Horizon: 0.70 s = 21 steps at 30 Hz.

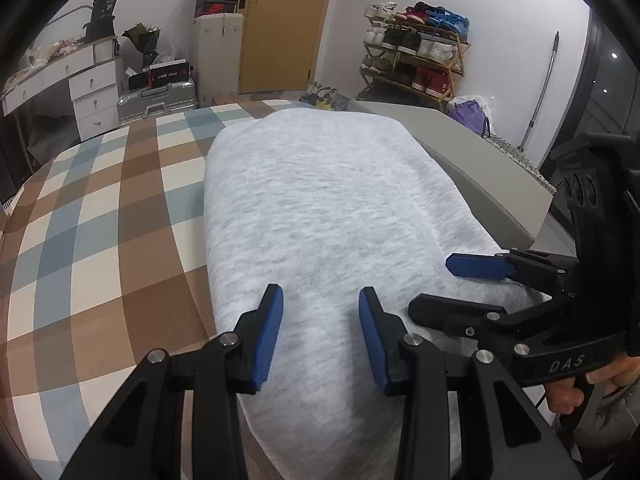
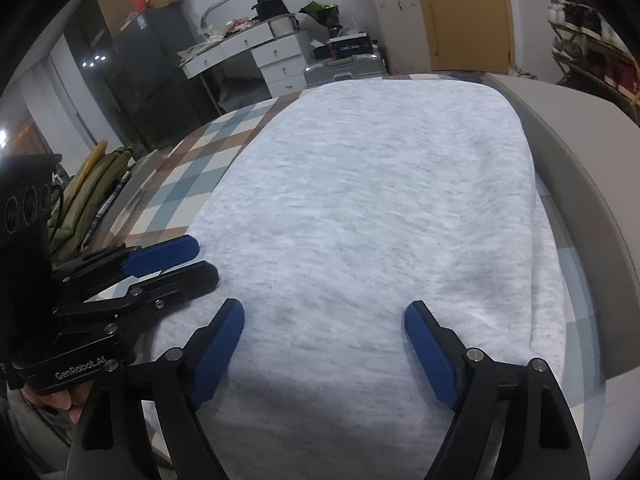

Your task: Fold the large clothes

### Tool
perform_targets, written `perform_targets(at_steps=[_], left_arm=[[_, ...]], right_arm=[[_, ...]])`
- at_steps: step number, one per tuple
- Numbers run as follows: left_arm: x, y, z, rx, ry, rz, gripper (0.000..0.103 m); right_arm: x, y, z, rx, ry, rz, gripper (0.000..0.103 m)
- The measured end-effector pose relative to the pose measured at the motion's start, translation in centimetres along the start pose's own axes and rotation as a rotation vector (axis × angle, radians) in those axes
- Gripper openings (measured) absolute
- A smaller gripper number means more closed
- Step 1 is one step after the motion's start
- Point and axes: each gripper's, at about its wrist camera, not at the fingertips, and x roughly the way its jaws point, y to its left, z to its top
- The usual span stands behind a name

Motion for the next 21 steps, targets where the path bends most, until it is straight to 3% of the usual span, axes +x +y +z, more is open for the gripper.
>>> perform_targets(at_steps=[5, 7, 11, 21], left_arm=[[-3.4, -0.3, -1.6, -0.005, -0.024, -0.008, 0.033], [-3.1, -0.7, -2.8, 0.007, 0.001, -0.001, 0.033], [-2.4, -0.6, -3.3, -0.007, -0.023, 0.019, 0.036], [-2.4, -0.1, -3.4, -0.03, -0.034, 0.005, 0.041]], right_arm=[[-2.6, 1.8, -0.5, -0.063, -0.022, 0.0, 0.081], [-2.1, 2.1, -1.3, -0.08, -0.006, -0.003, 0.081], [-0.1, 1.9, -2.4, -0.074, -0.001, -0.013, 0.085], [-2.1, 2.8, -1.7, -0.066, -0.001, -0.047, 0.083]])
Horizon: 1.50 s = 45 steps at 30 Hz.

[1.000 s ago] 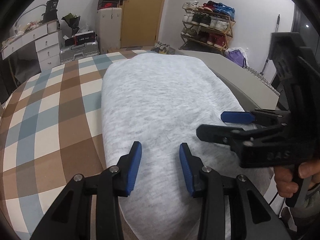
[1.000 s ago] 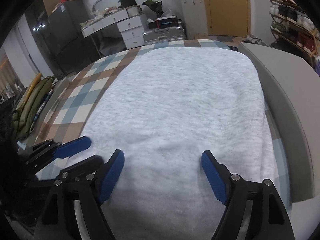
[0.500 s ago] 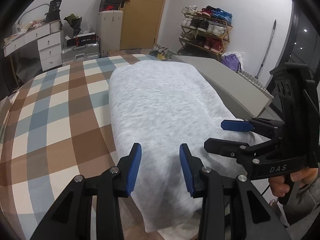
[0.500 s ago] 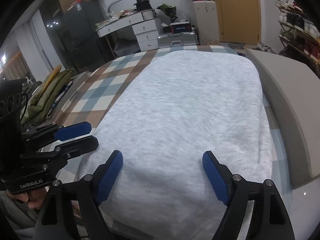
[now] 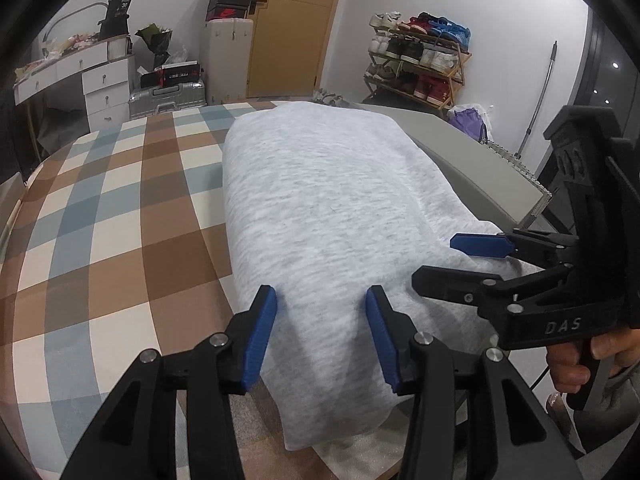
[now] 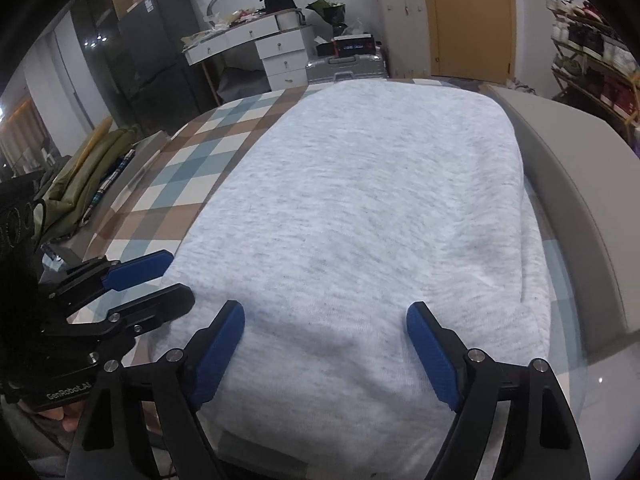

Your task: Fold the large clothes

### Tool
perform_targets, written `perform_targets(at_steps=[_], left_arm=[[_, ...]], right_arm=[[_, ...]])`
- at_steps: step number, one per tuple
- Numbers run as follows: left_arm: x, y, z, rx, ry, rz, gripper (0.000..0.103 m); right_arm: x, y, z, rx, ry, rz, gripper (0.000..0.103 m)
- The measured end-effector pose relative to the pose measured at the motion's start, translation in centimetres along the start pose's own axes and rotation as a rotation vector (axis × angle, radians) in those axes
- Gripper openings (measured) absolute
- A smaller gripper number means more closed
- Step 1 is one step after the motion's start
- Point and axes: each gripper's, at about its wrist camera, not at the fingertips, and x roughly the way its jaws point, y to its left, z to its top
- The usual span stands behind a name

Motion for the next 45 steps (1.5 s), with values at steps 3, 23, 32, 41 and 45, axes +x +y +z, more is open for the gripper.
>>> perform_targets(at_steps=[3, 23, 32, 41, 45], left_arm=[[0.0, 0.0, -0.1, -0.001, -0.001, 0.001, 0.041], [-0.6, 0.1, -2.4, -0.03, 0.099, -0.043, 0.048], [-2.3, 3.8, 0.1, -0.231, -0.02, -0.089, 0.052], [3.4, 6.0, 2.2, -0.404, 0.108, -0.199, 0.064], [3.9, 5.7, 2.6, -0.393, 0.125, -0.214, 0.065]], right_arm=[[-0.4, 0.4, -0.7, -0.018, -0.001, 0.002, 0.083], [0.3, -1.2, -2.4, -0.011, -0.01, 0.025, 0.086], [-3.6, -8.8, -1.4, 0.215, -0.102, -0.012, 0.087], [-0.2, -15.5, -1.3, 0.425, 0.02, 0.075, 0.088], [0.7, -14.8, -0.1, 0.369, 0.051, 0.064, 0.088]])
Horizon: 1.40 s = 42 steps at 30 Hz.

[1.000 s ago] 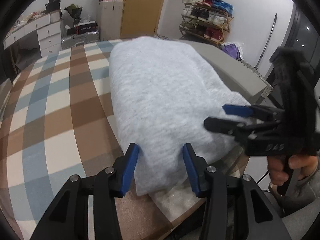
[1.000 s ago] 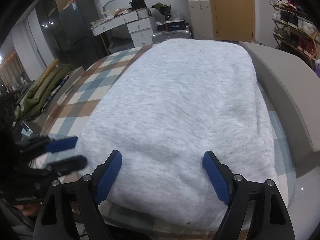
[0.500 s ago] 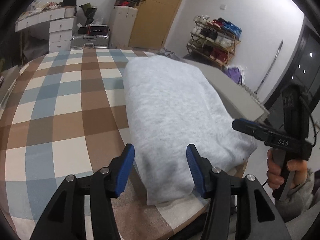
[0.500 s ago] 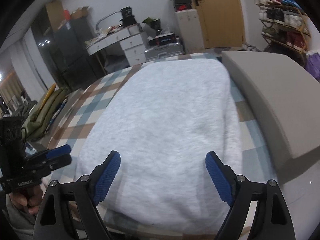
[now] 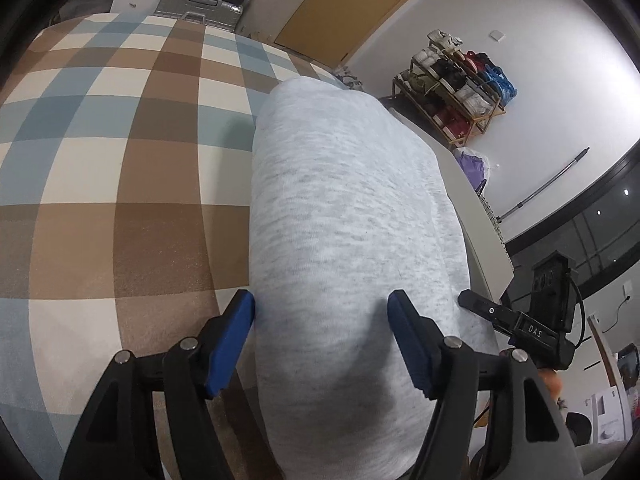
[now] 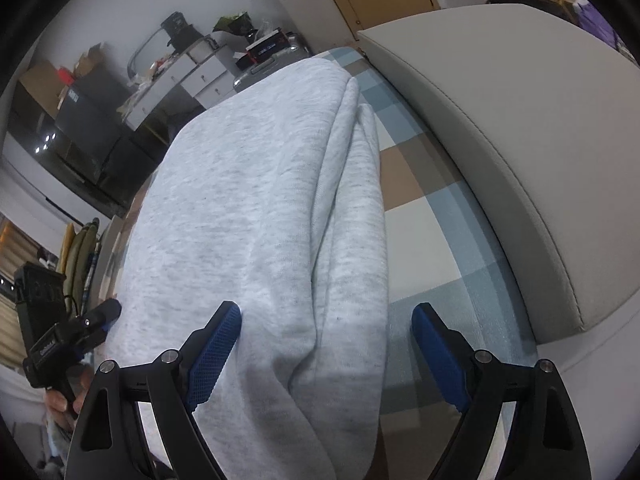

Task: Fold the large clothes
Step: 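Grasp the folded hoodie end with both tools and lift it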

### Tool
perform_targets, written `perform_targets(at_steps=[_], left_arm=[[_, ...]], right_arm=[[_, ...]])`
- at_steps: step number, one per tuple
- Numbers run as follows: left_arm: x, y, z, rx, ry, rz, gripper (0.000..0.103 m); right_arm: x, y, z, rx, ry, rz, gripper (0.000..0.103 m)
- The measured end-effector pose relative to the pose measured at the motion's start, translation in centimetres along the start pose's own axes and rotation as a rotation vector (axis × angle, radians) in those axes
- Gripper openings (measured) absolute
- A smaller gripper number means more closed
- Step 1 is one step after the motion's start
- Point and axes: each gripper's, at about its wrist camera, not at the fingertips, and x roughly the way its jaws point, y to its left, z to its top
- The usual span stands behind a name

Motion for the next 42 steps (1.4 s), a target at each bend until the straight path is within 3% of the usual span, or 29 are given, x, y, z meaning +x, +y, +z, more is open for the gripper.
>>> perform_targets(at_steps=[7, 28, 37, 39, 42], left_arm=[[0.6, 0.5, 0.7, -0.018, 0.026, -0.015, 0.072], [0.4, 1.0, 1.5, -0.029, 0.045, -0.022, 0.071], [-3.5, 6.0, 1.2, -0.116, -0.021, 0.009, 0.071], [-3.5, 6.6, 1.2, -0.126, -0.008, -0.021, 0.071], [-2.7, 6.8, 1.1, -0.122, 0.007, -0.055, 0.073]], right_arm=[[2.6, 2.0, 1.5, -0.027, 0.055, 0.06, 0.088], [4.7, 4.2, 2.9, -0.111, 0.096, 0.146, 0.087], [8.5, 9.5, 3.7, -0.19, 0.15, 0.252, 0.087], [8.7, 9.1, 3.8, -0.187, 0.147, 0.243, 0.086], [8.5, 6.4, 4.1, -0.103, 0.149, 0.302, 0.077]])
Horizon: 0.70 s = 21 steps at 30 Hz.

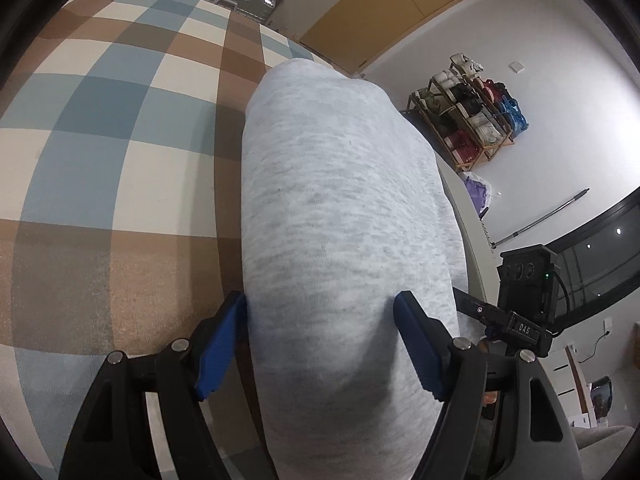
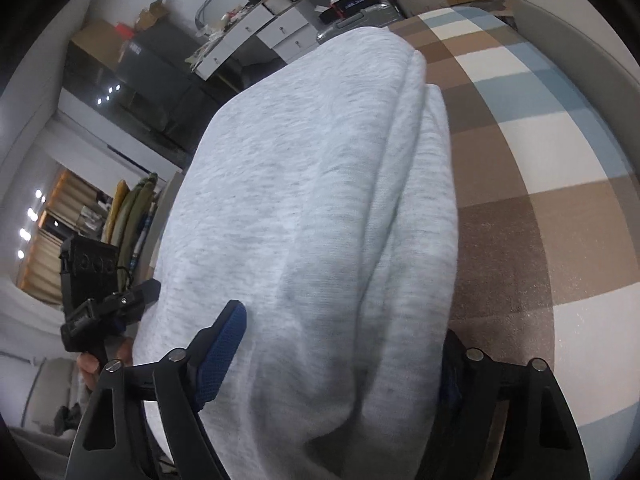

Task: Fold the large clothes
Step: 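Grasp the folded hoodie end with both tools and lift it, then carry the held hoodie with both tools onto the olive green clothes stack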

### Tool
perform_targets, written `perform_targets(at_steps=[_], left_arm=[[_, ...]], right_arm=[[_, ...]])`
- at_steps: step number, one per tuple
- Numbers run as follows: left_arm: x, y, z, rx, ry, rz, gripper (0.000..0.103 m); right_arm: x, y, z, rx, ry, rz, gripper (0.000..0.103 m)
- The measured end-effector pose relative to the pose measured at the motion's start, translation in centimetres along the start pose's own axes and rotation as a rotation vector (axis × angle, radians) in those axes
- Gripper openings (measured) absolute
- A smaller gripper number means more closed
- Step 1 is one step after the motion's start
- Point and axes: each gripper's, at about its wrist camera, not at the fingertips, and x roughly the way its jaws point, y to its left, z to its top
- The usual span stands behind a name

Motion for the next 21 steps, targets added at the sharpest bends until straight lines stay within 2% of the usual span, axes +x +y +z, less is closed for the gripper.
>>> perform_targets(at_steps=[4, 6, 9, 11, 13, 16, 21], left_arm=[[0.7, 1.2, 0.3, -0.038, 0.019, -0.072, 0.076], [1.0, 1.4, 0.4, -0.056, 0.017, -0.098, 0.076], [1.0, 1.1, 0.4, -0.055, 0.007, -0.086, 0.075], [0.7, 0.8, 0.3, -0.039, -0.015, -0.058, 0.066], [0.1, -0.1, 0.2, 0.003, -0.036, -0.041, 0.057], [-0.7, -0.9, 0.0, 0.042, -0.062, -0.032, 0.051], [-2.9, -0.7, -0.4, 0.077, -0.121, -0.029, 0.049]], right_arm=[[-0.3, -2.8, 0.4, 0.111, -0.006, 0.141, 0.068], [0.1, -3.1, 0.6, 0.124, -0.002, 0.167, 0.061], [0.6, -2.8, 0.9, 0.089, 0.0, 0.144, 0.05], [1.0, -2.6, 1.0, 0.073, -0.003, 0.129, 0.037], [0.8, -2.1, 0.8, 0.053, -0.018, 0.127, 0.028], [-0.3, -0.6, 0.4, -0.017, -0.046, 0.075, 0.024], [-1.2, 2.7, -0.2, -0.086, -0.088, 0.056, 0.023]])
